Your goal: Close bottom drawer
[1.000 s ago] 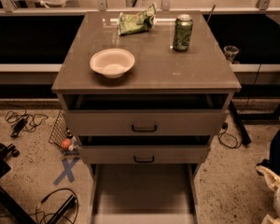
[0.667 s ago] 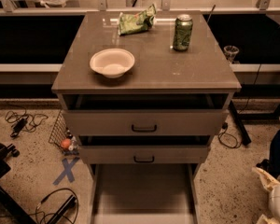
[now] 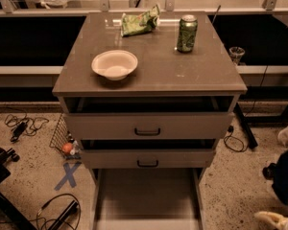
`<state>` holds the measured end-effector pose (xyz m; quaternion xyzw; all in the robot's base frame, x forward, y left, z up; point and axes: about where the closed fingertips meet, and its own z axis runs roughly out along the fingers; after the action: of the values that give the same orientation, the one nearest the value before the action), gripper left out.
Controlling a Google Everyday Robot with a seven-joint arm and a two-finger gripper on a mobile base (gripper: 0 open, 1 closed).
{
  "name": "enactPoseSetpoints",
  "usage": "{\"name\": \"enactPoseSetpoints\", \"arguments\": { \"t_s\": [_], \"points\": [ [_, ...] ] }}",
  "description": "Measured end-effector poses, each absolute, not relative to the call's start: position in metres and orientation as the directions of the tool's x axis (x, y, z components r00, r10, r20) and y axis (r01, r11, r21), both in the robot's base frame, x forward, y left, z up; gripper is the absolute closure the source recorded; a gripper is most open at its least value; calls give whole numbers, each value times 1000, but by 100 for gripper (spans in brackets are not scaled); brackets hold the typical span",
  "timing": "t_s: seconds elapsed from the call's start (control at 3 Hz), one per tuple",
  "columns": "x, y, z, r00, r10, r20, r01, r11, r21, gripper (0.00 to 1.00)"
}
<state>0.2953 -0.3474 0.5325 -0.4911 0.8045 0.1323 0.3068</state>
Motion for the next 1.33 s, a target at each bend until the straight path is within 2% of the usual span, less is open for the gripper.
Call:
{"name": "enactPoseSetpoints", "arguments": {
  "t_s": [0.33, 0.67, 1.0, 1.33],
  "points": [
    [264, -352, 435, -318, -649, -691, -883, 468, -33, 72],
    [239, -341, 371, -337, -597, -728, -889, 457, 36, 95],
    [210, -314, 303, -370, -529, -764, -890, 437, 129, 100],
    [210, -314, 303, -370, -529, -764, -890, 437, 129, 100]
  ]
}}
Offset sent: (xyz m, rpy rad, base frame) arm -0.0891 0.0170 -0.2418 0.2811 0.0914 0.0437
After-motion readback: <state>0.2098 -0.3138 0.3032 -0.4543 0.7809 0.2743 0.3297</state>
